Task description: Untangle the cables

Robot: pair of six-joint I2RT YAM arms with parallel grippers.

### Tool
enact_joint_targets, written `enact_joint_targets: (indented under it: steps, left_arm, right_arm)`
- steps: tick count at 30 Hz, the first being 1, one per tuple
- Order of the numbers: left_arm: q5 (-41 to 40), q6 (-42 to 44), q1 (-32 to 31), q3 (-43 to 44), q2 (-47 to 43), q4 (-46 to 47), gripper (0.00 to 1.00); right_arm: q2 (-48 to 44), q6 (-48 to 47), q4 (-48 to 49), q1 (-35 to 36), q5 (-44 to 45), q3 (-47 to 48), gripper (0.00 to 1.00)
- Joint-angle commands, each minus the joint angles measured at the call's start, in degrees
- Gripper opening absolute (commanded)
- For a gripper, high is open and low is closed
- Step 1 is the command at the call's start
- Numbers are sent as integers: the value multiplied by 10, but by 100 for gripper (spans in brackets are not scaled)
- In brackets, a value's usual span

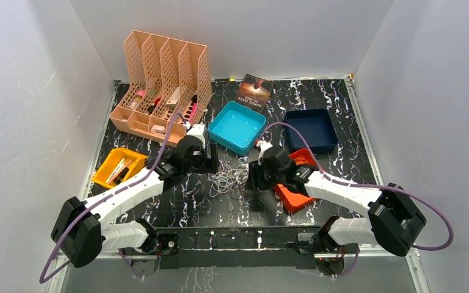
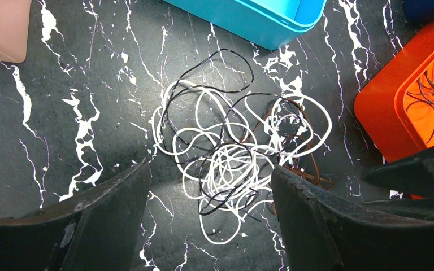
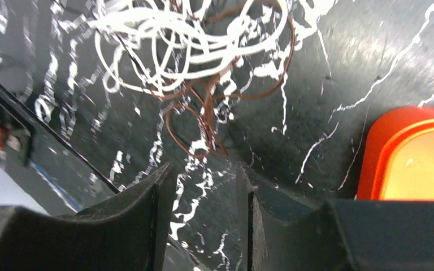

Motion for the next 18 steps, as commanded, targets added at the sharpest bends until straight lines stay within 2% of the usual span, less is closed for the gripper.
enact_joint_targets:
  steps: [1, 12, 16, 18]
  left_arm:
    - [6, 10, 2, -8, -28, 6, 77]
    - [7, 11, 2, -8, -29, 4, 78]
    - [5, 11, 2, -8, -30, 3, 78]
    - [0, 12, 2, -8, -33, 1, 78]
  right_arm:
    - [11, -88, 57, 20, 3, -23, 51]
    - [89, -107, 109, 39, -15, -21, 49]
    - [110, -111, 116, 41, -14, -11, 43]
    - [114, -115, 109, 47, -7, -5, 35]
